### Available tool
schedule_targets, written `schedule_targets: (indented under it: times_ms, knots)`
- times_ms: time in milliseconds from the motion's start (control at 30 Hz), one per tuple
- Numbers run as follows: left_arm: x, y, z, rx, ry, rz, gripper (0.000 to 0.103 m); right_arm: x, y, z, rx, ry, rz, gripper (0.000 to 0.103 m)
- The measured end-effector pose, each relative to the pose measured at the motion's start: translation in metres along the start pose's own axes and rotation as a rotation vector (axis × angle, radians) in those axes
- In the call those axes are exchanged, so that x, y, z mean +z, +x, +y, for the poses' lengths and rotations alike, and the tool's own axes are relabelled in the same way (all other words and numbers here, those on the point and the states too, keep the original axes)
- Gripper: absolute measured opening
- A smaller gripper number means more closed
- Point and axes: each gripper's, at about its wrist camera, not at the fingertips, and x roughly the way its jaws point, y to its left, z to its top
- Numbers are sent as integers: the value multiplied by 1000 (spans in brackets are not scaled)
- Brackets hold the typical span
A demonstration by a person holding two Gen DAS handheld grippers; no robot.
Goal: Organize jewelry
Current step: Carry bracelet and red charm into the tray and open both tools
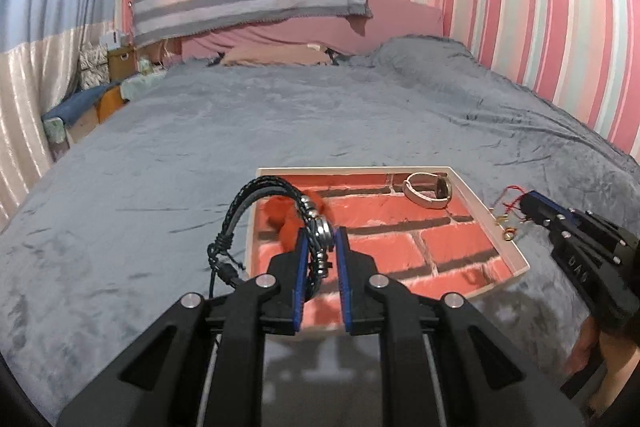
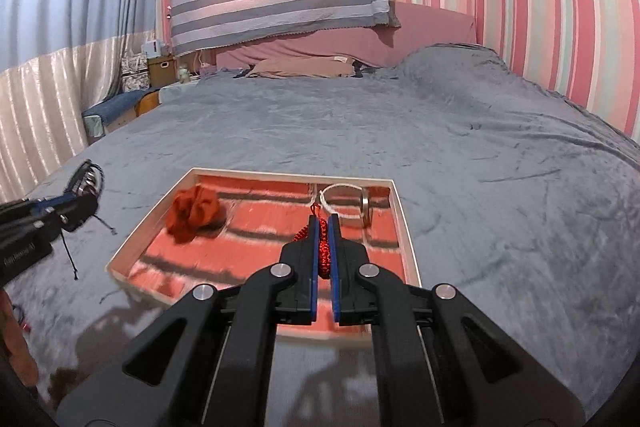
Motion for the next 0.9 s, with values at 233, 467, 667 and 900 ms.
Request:
schedule_targets:
  times_ms: [233, 467, 667, 900]
  knots:
    - [12, 68, -23, 24, -7, 53, 14, 7, 46, -6, -17, 27, 37, 5]
    - [17, 106, -18, 29, -48, 88, 14, -4, 84, -21, -36, 45, 97, 5]
    - [11, 128, -14, 48, -39, 133, 14, -8, 107, -34, -37, 69, 143, 5]
    - [4, 146, -6, 67, -37, 166, 14, -16, 127, -36, -45, 78, 188, 5]
